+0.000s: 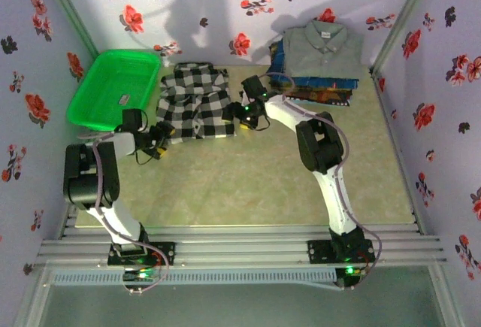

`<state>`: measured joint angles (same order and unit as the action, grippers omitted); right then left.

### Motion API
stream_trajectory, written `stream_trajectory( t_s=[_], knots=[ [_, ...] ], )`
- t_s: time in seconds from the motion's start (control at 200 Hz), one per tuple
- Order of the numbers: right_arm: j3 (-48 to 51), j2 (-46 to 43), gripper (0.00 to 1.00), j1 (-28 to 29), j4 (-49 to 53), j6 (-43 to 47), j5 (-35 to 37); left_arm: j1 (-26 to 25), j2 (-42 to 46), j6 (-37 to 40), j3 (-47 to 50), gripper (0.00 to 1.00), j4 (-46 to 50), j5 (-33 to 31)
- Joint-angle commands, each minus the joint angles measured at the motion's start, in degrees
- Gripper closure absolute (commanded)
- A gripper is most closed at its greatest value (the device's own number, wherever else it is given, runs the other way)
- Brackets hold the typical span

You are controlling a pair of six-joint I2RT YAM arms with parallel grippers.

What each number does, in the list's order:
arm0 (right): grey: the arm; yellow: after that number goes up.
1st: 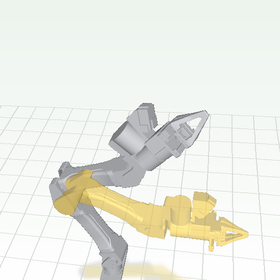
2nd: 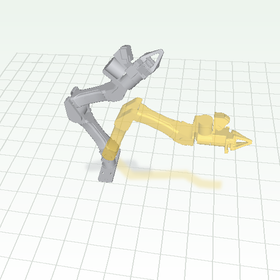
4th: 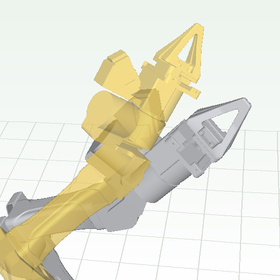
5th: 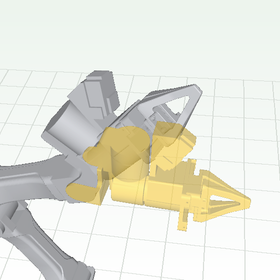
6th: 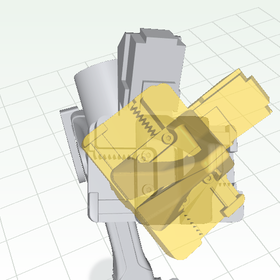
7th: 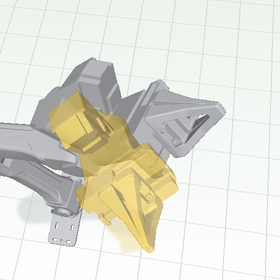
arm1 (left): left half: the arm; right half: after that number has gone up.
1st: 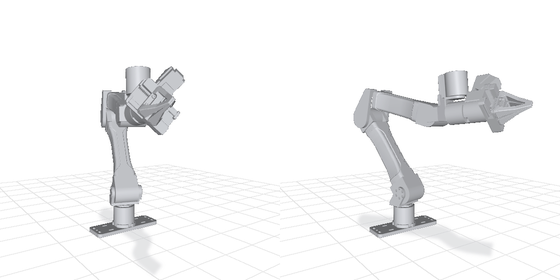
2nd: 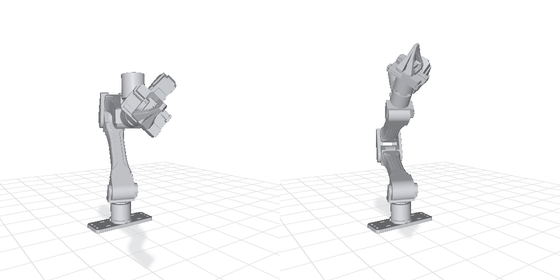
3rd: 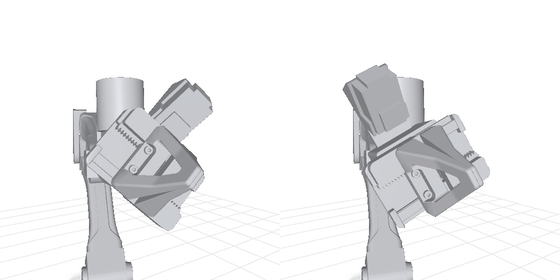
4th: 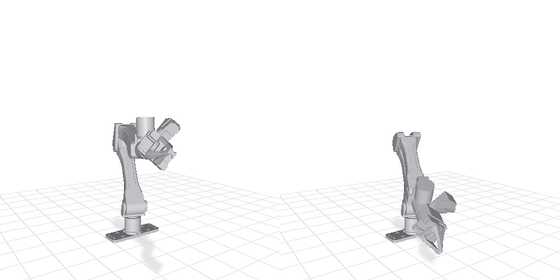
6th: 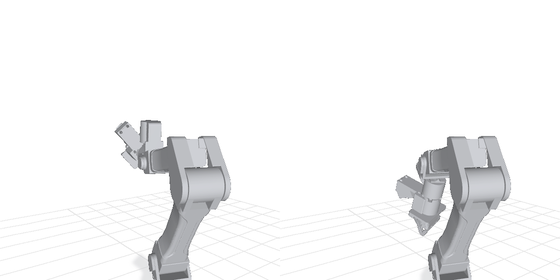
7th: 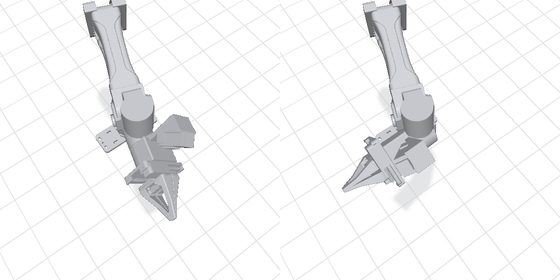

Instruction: Fold and stack the long sleeve shirts

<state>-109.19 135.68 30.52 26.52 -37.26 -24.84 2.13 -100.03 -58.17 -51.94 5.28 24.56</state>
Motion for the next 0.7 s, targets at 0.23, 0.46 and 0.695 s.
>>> stream_trajectory(
  t_s=[0.23,0.46,0.695],
  knots=[
    [-0.3,2.0,0.74,1.9,-4.5,-10.2,-2.7,-1.6,-9.1,10.1,-14.7,0.60,7.3,-2.4],
    [20.4,-9.8,0.99,2.4,-7.9,-14.0,-0.8,-1.6,-6.3,20.3,-14.5,0.74,16.1,-5.9],
    [47.8,-26.2,1.00,11.3,-24.1,-30.4,1.3,-3.8,-5.3,32.7,-18.1,0.81,21.7,-4.7]
  ],
)
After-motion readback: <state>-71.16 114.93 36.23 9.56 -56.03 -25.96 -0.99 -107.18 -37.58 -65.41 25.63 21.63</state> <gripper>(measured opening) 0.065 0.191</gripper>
